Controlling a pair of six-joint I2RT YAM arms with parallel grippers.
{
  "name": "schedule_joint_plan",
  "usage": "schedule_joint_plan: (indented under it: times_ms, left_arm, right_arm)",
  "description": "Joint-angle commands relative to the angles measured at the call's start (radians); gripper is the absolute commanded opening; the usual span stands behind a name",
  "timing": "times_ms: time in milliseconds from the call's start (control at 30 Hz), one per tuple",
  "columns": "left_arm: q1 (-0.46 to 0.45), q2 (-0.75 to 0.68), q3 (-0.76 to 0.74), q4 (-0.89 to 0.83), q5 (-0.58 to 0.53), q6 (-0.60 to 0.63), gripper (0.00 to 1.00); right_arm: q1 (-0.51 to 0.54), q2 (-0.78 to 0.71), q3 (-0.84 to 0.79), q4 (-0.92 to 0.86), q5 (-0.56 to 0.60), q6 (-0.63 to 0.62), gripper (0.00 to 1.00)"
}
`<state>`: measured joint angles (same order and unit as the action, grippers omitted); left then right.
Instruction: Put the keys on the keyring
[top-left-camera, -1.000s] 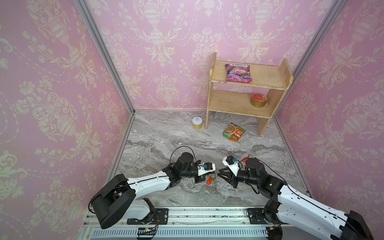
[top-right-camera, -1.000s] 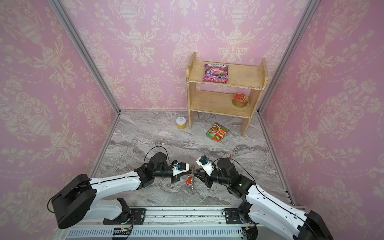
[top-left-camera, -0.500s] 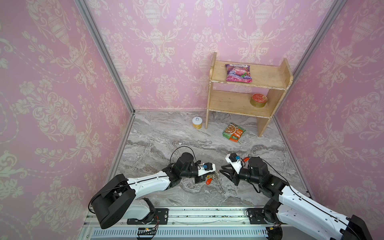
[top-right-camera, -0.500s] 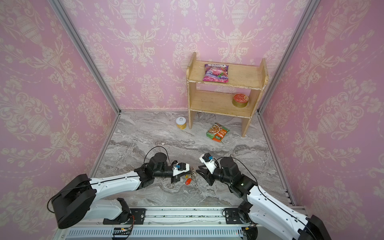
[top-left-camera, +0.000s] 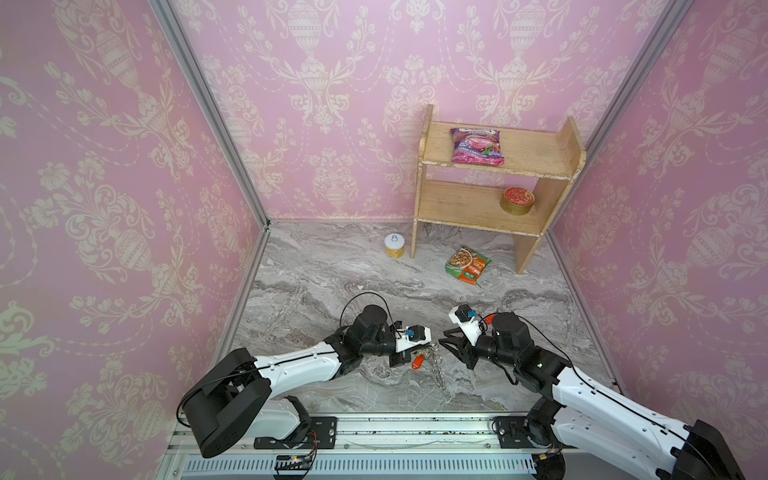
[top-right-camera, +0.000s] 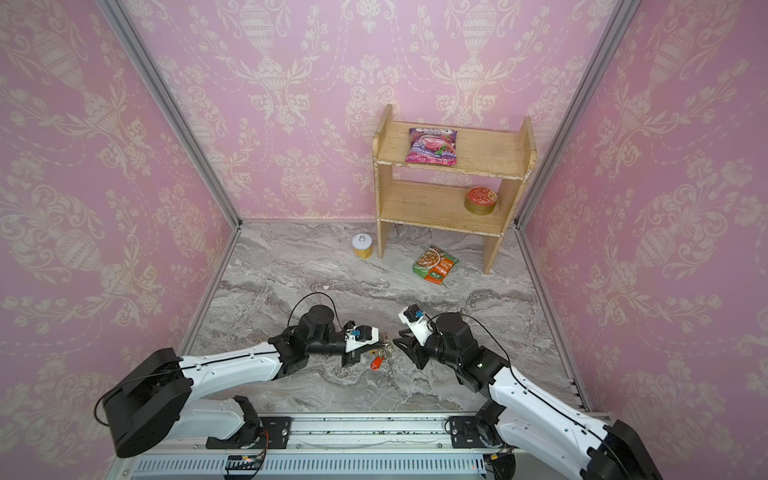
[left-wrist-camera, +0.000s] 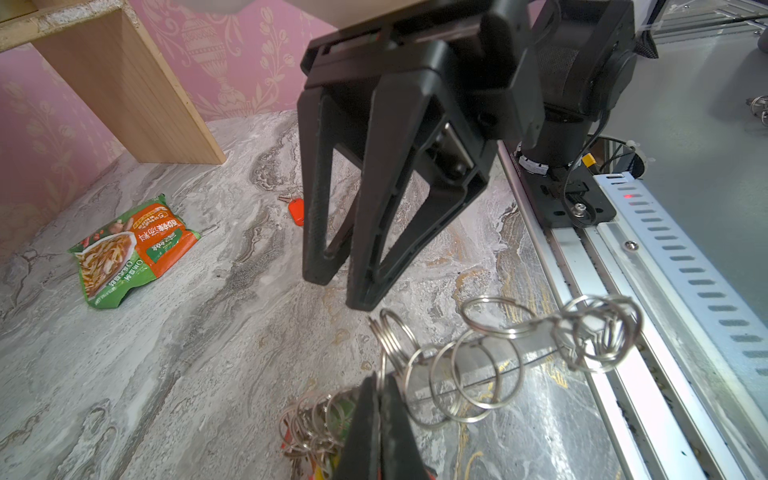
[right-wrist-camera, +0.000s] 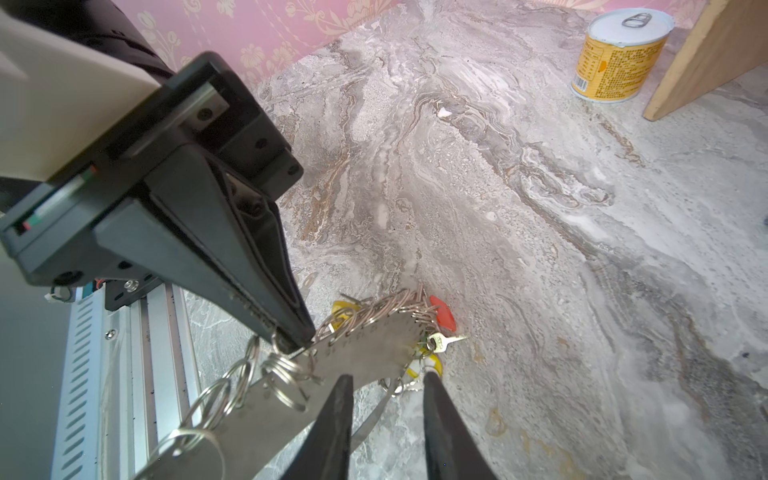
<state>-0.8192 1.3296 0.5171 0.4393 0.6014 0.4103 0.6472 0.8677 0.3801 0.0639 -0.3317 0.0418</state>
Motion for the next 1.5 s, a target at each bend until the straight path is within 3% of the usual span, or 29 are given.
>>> schedule_joint_plan:
  times_ms: [0,167,433,633,1467]
  left_arm:
    - [0.001,-0.023,0.003,0.012,0.040,0.019,0.00]
    - [0.002,-0.027,0.003,0.006,0.034,0.024,0.00]
    - [0.002,-0.037,-0.003,-0.001,0.024,0.032,0.00]
    - [0.005,-0.032,0.001,0.007,0.024,0.029,0.00]
    - [0.006,-0.033,0.012,0.005,0.026,0.021,0.00]
  right_arm:
    - [-0.008,0.053,0.021,0.035,0.006,0.013,0.33]
    - [-0.009,0.103,0.045,0.079,-0.071,0.006,0.33]
    - [-0.009,-0.012,0.031,0.034,-0.137,0.007,0.33]
    - [-0.009,0.048,0.064,-0.002,-0.216,0.008,0.30]
    - [-0.002,0.053,0.025,0.013,-0.162,0.006,0.26]
